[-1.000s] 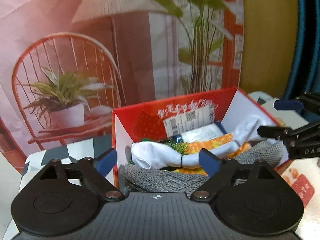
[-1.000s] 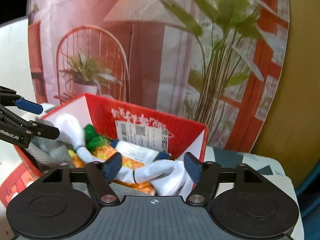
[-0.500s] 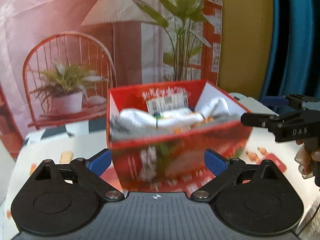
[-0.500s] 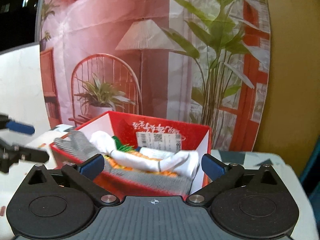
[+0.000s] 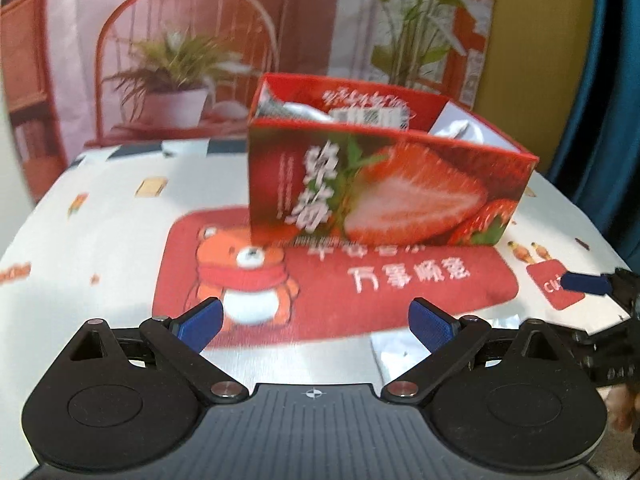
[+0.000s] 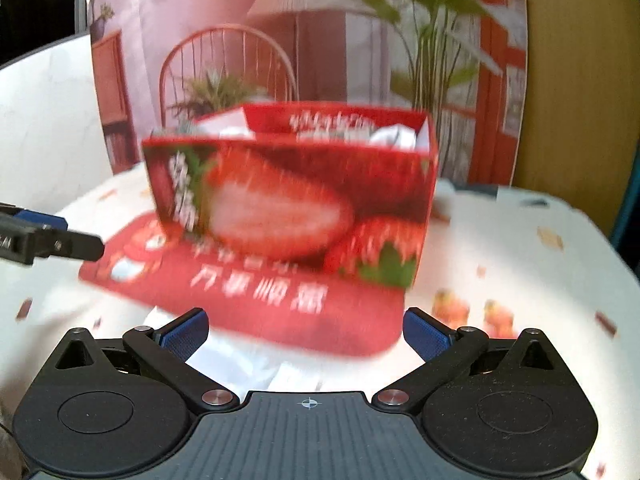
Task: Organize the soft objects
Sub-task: 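Move both grippers down to the white foil pouch on the mat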
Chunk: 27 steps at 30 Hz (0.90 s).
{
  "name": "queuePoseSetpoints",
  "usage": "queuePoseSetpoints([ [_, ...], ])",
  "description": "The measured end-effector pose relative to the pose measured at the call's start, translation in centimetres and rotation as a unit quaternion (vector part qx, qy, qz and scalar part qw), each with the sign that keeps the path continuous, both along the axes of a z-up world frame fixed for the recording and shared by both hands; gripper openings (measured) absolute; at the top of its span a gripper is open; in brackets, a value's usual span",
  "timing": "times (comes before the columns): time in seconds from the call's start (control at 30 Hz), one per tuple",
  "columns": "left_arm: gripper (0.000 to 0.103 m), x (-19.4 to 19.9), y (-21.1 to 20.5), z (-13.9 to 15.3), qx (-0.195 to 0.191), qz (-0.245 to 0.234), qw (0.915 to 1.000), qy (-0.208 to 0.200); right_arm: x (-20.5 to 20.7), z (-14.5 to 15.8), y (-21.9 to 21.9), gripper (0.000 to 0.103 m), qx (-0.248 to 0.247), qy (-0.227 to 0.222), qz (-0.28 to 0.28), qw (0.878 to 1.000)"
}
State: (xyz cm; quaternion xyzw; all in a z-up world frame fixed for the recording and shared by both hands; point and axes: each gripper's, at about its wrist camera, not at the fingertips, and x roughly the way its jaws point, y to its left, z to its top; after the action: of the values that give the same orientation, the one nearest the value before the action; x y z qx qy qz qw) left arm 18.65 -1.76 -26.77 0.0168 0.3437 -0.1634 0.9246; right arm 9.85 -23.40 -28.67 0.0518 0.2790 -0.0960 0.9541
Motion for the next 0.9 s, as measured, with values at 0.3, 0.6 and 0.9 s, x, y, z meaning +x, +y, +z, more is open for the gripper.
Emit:
queuePoseSetpoints([
  [0.3,0.1,-0.9,0.5,-1.2,0.006,0.008,0.9999,0.009,-0.6,-1.7,3.0,0.102,-0.002,0.027,0.042,0.999],
  [0.6,0.1,-1.2,0.6,-1.7,0.002,0.013,0.9998,0.016,-1.0,-2.3,4.2,0.102,-0.016,0.044,0.07,0.996],
  [0.9,0.1,-1.6,1.1,-1.7,-0.001,0.02,0.9996,0.02,-1.4,-2.8,5.2,0.102,-0.018,0.058,0.09,0.994],
])
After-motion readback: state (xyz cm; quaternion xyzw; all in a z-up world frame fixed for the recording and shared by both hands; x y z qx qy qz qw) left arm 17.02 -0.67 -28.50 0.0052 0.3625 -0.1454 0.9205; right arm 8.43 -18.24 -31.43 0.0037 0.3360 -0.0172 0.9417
